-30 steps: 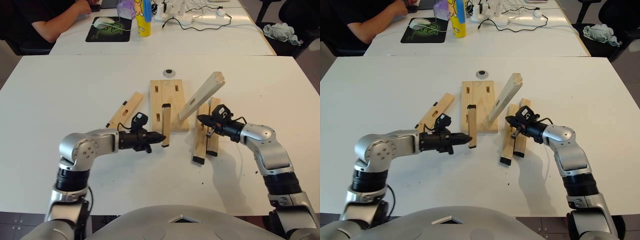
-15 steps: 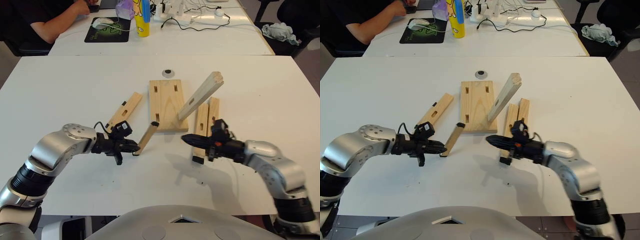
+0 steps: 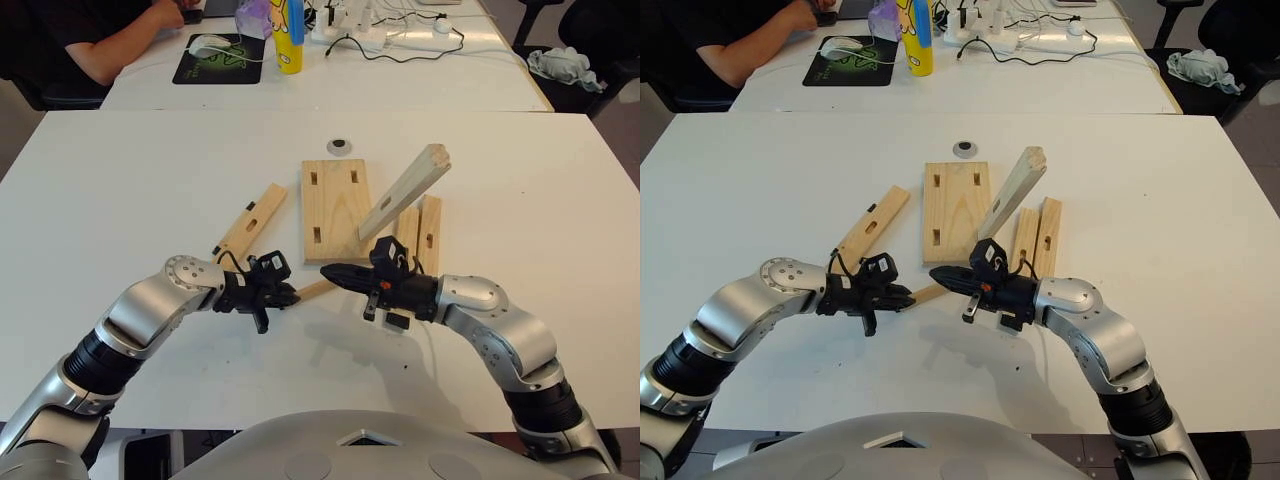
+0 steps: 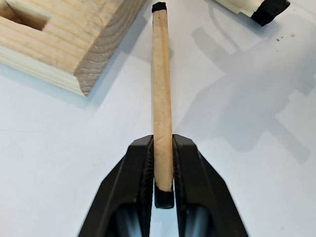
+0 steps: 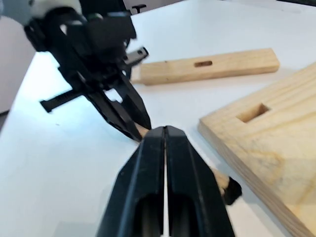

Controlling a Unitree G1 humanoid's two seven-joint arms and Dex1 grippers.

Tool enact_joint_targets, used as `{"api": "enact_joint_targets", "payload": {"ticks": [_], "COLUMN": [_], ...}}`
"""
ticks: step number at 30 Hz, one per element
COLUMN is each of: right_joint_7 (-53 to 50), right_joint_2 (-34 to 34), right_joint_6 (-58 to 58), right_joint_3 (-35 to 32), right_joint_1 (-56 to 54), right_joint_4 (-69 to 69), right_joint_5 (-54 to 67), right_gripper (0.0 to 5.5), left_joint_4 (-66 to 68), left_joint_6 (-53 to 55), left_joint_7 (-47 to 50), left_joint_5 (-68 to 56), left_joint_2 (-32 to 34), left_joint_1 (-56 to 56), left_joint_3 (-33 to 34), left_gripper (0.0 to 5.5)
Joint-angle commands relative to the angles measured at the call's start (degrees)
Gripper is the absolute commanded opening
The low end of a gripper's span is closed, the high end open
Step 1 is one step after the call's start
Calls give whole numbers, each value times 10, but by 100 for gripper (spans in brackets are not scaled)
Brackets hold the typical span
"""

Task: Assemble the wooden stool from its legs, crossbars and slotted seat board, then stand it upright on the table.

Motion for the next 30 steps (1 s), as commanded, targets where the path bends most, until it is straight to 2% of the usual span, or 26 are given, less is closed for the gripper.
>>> {"api": "enact_joint_targets", "payload": {"ticks": [1,6,15,19,26,30], "right_joint_7": [-23,-19,-36,-36,-14,-38], "right_joint_2": [-4,6,6,18,39,52], "right_joint_6": [-31,-36,-55,-54,-14,-17], "right_joint_3": [10,5,50,40,-14,-7], "right_joint_1": [-11,-13,-13,-8,2,-10], "right_joint_4": [38,45,92,93,56,63], "right_joint_5": [-53,-50,-121,-113,-21,-34], "right_gripper": [0,0,0,0,0,0], "left_joint_4": [11,23,36,36,34,39], "left_joint_6": [-9,-34,-48,-49,-51,-54], "left_joint_7": [28,41,50,44,33,28], "left_joint_5": [42,65,78,82,88,90], "left_joint_2": [-1,-17,-39,-35,-29,-29], "left_joint_1": [42,69,81,87,93,91], "left_joint_3": [-20,-32,-27,-28,-33,-32], "left_gripper": [41,41,41,41,41,41]}}
